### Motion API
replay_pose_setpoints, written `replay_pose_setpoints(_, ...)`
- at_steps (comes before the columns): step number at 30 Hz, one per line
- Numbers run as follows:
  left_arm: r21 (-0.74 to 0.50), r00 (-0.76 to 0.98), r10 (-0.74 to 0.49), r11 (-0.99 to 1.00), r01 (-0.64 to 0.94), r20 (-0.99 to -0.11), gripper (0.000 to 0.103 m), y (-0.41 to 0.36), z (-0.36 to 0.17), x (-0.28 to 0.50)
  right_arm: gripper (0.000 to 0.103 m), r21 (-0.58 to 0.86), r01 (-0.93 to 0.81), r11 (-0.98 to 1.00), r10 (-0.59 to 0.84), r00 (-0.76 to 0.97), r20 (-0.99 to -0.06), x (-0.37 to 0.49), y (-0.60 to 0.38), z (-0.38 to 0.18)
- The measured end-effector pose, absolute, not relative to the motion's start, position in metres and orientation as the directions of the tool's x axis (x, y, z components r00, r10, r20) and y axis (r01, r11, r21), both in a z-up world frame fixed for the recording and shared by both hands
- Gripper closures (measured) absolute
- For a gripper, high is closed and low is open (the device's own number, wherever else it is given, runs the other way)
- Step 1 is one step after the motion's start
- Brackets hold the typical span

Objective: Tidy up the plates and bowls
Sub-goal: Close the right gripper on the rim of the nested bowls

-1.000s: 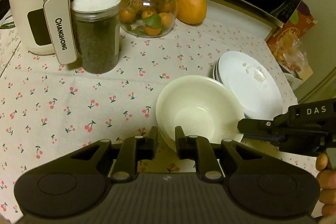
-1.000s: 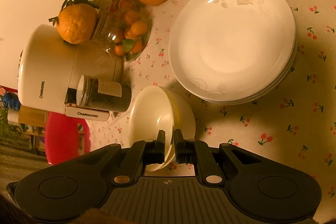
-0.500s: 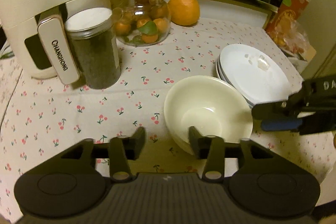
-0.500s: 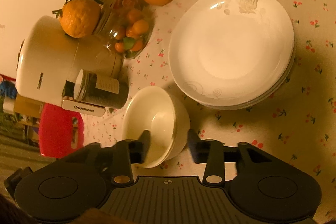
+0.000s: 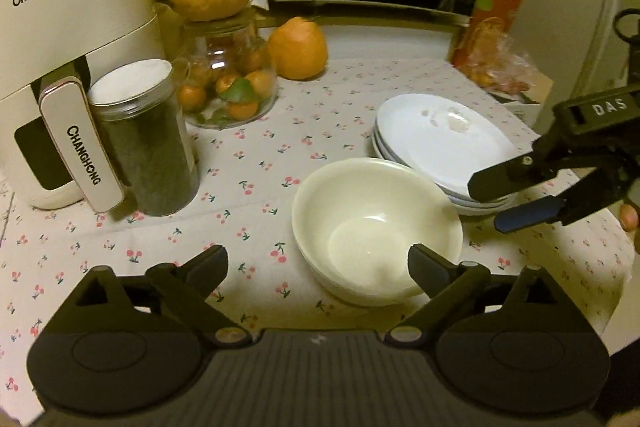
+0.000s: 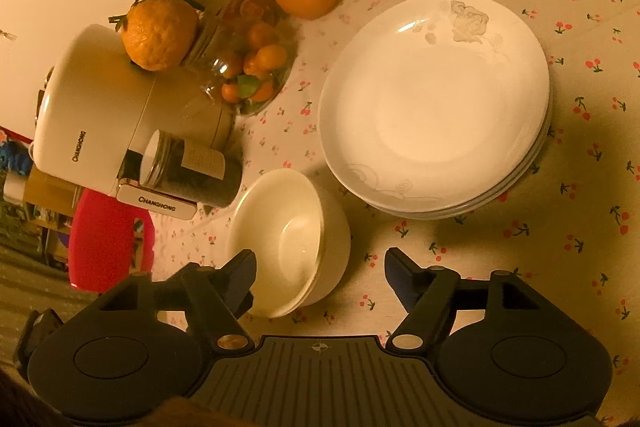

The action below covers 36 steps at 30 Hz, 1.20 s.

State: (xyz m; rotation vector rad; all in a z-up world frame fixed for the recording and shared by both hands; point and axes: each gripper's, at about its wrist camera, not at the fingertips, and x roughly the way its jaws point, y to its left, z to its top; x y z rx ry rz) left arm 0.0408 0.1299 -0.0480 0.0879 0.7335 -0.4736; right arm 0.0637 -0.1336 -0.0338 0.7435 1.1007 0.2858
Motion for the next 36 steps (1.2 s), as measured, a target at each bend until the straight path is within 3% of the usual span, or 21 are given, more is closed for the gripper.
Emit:
replay_pose_setpoints(9,-0.105,0.581,-0.48,0.822,0.56,-0.658,0.004,0.123,-0.059,0.035,0.031,0.72,0.216,0.659,0.587,0.45,-0.673,0.064,-0.133,-0.045)
replay_pose_setpoints(21,-0.081,0.531,-0.461,0.804,0.589,-0.711,0.003,0.109,-0.075,0.043,0.031,0.718,0.277,0.639,0.563,0.468,-0.681,0.07,-0.12,-0.058)
replay_pose_setpoints(32,-0.189,0.497,-0.548,0.777,0.601,-0.673,0.003,0.113,-0.069,0.047,0.032,0.691,0.307,0.655,0.538,0.453,-0.711,0.076,-0.113,-0.065)
replay_pose_setpoints(36,-0.169,0.497,-0.528,0.783,0.599,-0.688,0.003,0.108,-0.074,0.051,0.04,0.681,0.32,0.659,0.527,0.448,-0.722,0.076,-0.112,-0.068)
